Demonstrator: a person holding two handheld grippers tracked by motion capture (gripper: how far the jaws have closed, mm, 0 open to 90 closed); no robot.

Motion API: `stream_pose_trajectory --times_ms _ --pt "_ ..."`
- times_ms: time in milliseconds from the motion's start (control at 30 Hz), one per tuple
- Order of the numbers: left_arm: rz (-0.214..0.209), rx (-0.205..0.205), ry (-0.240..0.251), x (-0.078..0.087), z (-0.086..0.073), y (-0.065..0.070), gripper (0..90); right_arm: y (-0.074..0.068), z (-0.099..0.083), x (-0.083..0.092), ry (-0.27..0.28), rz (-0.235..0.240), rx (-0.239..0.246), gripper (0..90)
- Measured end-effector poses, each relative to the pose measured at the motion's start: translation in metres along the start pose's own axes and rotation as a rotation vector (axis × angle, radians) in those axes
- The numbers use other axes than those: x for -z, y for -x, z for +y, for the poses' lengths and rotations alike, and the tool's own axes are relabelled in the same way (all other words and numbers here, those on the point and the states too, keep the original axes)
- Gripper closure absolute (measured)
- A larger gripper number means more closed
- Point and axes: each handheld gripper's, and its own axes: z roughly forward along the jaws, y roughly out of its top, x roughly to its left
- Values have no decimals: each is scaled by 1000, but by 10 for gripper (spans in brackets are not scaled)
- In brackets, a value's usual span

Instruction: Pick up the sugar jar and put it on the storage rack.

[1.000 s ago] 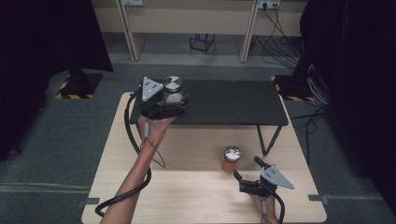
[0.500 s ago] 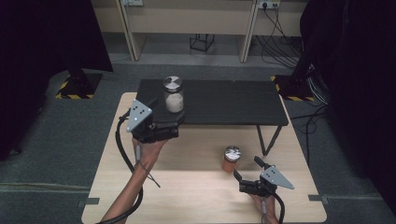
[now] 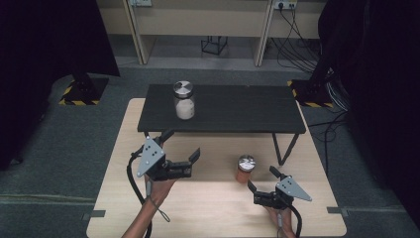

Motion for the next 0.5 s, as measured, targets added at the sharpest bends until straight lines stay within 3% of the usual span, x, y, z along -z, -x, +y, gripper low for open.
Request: stream_pose_trajectory --times_ms 133,267,500 --pt "-24 50 -6 8 -22 -3 5 0 0 0 -1 1 1 2" --pt "-32 74 -12 15 -43 -6 7 0 0 0 -2 1 2 2" --pt "-17 108 -35 23 -65 -8 10 -1 0 0 -2 -1 2 2"
